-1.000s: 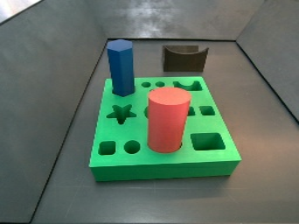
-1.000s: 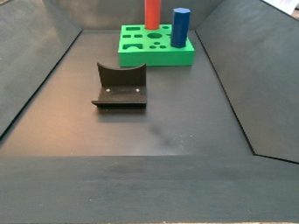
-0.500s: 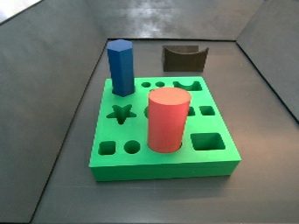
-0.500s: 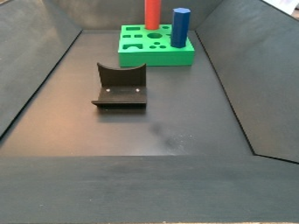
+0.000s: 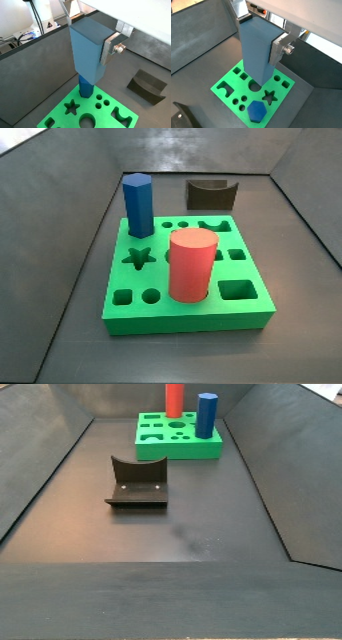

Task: Pick up the rectangle object. Move up. Place the rectangle object on the fixture. Regrasp the rectangle object. Move to above the board. Insert the rectangle object.
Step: Insert the rectangle object.

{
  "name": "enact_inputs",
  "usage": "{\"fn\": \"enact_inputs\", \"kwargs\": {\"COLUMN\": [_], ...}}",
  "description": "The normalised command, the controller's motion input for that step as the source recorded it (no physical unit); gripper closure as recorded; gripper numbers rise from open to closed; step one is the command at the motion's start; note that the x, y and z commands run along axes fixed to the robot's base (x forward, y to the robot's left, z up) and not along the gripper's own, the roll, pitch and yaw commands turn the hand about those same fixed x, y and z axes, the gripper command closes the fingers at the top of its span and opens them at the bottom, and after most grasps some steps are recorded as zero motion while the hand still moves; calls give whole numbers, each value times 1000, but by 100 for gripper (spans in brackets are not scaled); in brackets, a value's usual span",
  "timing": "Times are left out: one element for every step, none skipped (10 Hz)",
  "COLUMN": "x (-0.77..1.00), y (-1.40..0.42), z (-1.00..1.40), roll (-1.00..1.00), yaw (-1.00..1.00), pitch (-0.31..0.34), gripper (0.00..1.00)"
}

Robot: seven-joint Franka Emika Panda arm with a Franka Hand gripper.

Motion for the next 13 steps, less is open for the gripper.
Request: {"fn": "enact_inputs", "kwargs": {"x": [351,486,523,540,566,574,546,514,483,457,463,466,431], "y": [-263,-174,-120,-111,-126,-163,-260,-286,-291,-314,-314,-317,-323], "z": [-360,-474,-543,-563,-537,-529,-491,-494,-460,-511,-526,-563,-566], "roll": [4,0,-30,-43,-54,-51,-51,-43,-50,-51,-49,-40,-29], "yaw": [106,151,157,157,169,166,97,86,97,89,83,77,51], "pitch": [0,0,0,0,0,0,-19,-24,-49,-53,-59,-49,-46], "gripper": [100,100,100,100,100,100,100,100,100,100,100,100,100]}}
